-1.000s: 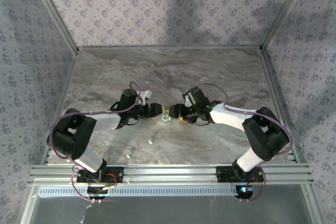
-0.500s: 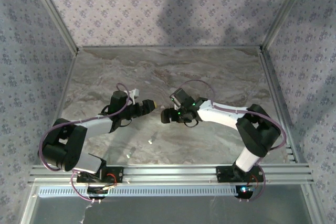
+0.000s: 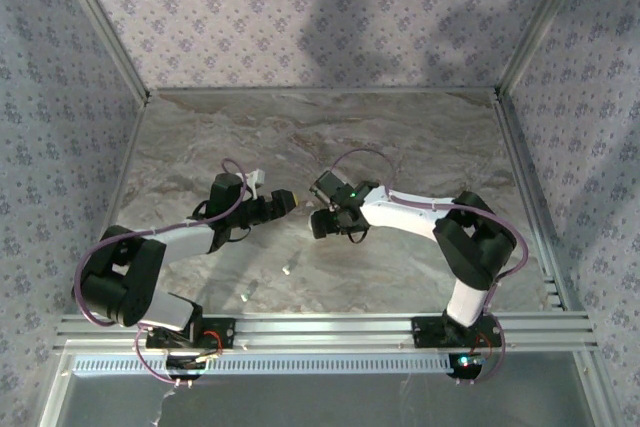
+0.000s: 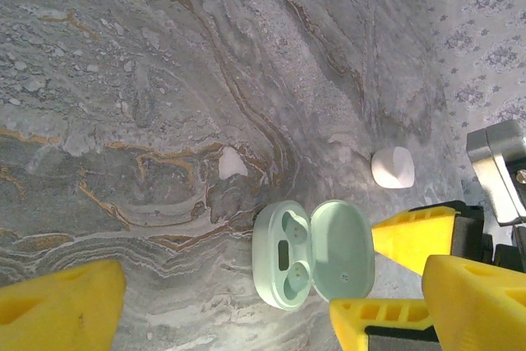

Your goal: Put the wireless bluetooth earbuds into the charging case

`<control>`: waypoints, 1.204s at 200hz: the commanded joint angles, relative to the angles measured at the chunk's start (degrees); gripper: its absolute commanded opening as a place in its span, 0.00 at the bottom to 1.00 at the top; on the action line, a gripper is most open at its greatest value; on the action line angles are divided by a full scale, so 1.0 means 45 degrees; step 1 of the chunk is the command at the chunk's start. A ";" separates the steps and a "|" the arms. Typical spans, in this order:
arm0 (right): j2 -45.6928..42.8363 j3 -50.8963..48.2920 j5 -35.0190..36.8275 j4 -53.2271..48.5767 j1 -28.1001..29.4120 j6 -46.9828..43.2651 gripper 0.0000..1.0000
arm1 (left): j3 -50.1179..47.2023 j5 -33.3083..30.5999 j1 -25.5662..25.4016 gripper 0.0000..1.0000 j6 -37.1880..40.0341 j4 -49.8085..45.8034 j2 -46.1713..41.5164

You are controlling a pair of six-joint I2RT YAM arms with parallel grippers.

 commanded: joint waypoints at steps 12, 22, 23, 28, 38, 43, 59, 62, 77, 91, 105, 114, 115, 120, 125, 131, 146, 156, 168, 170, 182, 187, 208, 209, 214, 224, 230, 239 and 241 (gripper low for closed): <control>0.0014 0.0289 0.0965 -0.0949 -0.0142 -0.0251 0.84 | 0.0008 0.0065 0.0075 0.93 0.0055 0.0067 -0.0171; -0.0052 0.0281 0.0996 -0.0960 -0.0219 -0.0285 0.84 | 0.0000 0.0075 0.0073 0.93 0.0049 0.0082 -0.0174; -0.0054 0.0275 0.1000 -0.0960 -0.0214 -0.0289 0.84 | 0.0005 0.0071 0.0073 0.93 0.0054 0.0082 -0.0157; -0.0083 0.0259 0.1006 -0.0958 -0.0259 -0.0311 0.84 | 0.0010 0.0066 0.0073 0.93 0.0044 0.0084 -0.0153; -0.0131 0.0257 0.1025 -0.0951 -0.0340 -0.0354 0.84 | 0.0005 0.0067 0.0073 0.93 0.0050 0.0083 -0.0145; -0.0148 0.0249 0.1027 -0.0960 -0.0383 -0.0381 0.84 | 0.0015 0.0076 0.0073 0.93 0.0040 0.0082 -0.0123; -0.0178 0.0249 0.1025 -0.0960 -0.0538 -0.0464 0.84 | 0.0010 0.0085 0.0073 0.93 0.0043 0.0096 -0.0119; -0.0190 0.0258 0.1025 -0.0960 -0.0555 -0.0474 0.84 | 0.0010 0.0085 0.0073 0.93 0.0040 0.0086 -0.0126; -0.0211 0.0297 0.1025 -0.1278 -0.0722 -0.0557 0.84 | 0.0009 0.0086 0.0073 0.93 0.0049 0.0101 -0.0102; -0.0251 0.0305 0.1025 -0.1285 -0.0896 -0.0643 0.84 | 0.0010 0.0085 0.0075 0.94 0.0059 0.0108 -0.0102; -0.0290 0.0331 0.0969 -0.1288 -0.1060 -0.0737 0.84 | 0.0011 0.0100 0.0073 0.94 0.0048 0.0101 -0.0086; -0.0298 0.0328 0.0952 -0.1291 -0.1152 -0.0787 0.84 | 0.0020 0.0105 0.0074 0.94 0.0049 0.0117 -0.0082; -0.0304 0.0337 0.0949 -0.1282 -0.1159 -0.0795 0.84 | 0.0015 0.0105 0.0073 0.94 0.0044 0.0109 -0.0082; -0.0309 0.0347 0.0930 -0.1282 -0.1212 -0.0819 0.84 | 0.0015 0.0105 0.0073 0.94 0.0040 0.0120 -0.0082; -0.0309 0.0358 0.0908 -0.1285 -0.1246 -0.0855 0.84 | 0.0010 0.0105 0.0073 0.94 0.0047 0.0112 -0.0093; -0.0325 0.0366 0.0903 -0.1287 -0.1296 -0.0875 0.84 | 0.0011 0.0105 0.0073 0.94 0.0048 0.0113 -0.0072; -0.0310 0.0391 0.0855 -0.1250 -0.1385 -0.0939 0.84 | 0.0015 0.0105 0.0073 0.94 0.0073 0.0125 -0.0065; -0.0292 0.0414 0.0779 -0.1211 -0.1456 -0.0989 0.84 | 0.0030 0.0115 0.0073 0.94 0.0059 0.0130 -0.0052; -0.0251 0.0476 0.0719 -0.1173 -0.1529 -0.1040 0.84 | 0.0031 0.0134 0.0078 0.94 0.0048 0.0139 -0.0011; -0.0236 0.0481 0.0714 -0.1160 -0.1534 -0.1033 0.84 | 0.0030 0.0141 0.0074 0.94 0.0056 0.0140 -0.0006; -0.0139 0.0578 0.0640 -0.1117 -0.1585 -0.1075 0.84 | 0.0034 0.0179 0.0075 0.94 0.0044 0.0203 0.0052; -0.0098 0.0610 0.0606 -0.1115 -0.1595 -0.1106 0.84 | 0.0058 0.0197 0.0075 0.94 0.0027 0.0230 0.0069; 0.0076 0.0789 0.0432 -0.1067 -0.1669 -0.1166 0.84 | 0.0050 0.0238 0.0073 0.94 0.0016 0.0269 0.0149; 0.0078 0.0802 0.0426 -0.1072 -0.1661 -0.1170 0.84 | 0.0059 0.0240 0.0073 0.94 0.0018 0.0283 0.0151; 0.0135 0.0847 0.0396 -0.1074 -0.1679 -0.1184 0.84 | 0.0049 0.0242 0.0073 0.94 0.0007 0.0294 0.0151; 0.0231 0.0874 0.0330 -0.1067 -0.1699 -0.1211 0.84 | 0.0050 0.0271 0.0073 0.94 0.0020 0.0308 0.0176; 0.0290 0.0874 0.0327 -0.1077 -0.1713 -0.1222 0.84 | 0.0059 0.0280 0.0073 0.94 0.0008 0.0332 0.0202; 0.0387 0.0861 0.0284 -0.1077 -0.1756 -0.1249 0.84 | 0.0073 0.0298 0.0058 0.94 0.0002 0.0328 0.0237; 0.0417 0.1188 0.0268 -0.1073 -0.1767 -0.1251 0.84 | 0.0070 0.0299 0.0059 0.94 0.0001 0.0333 0.0232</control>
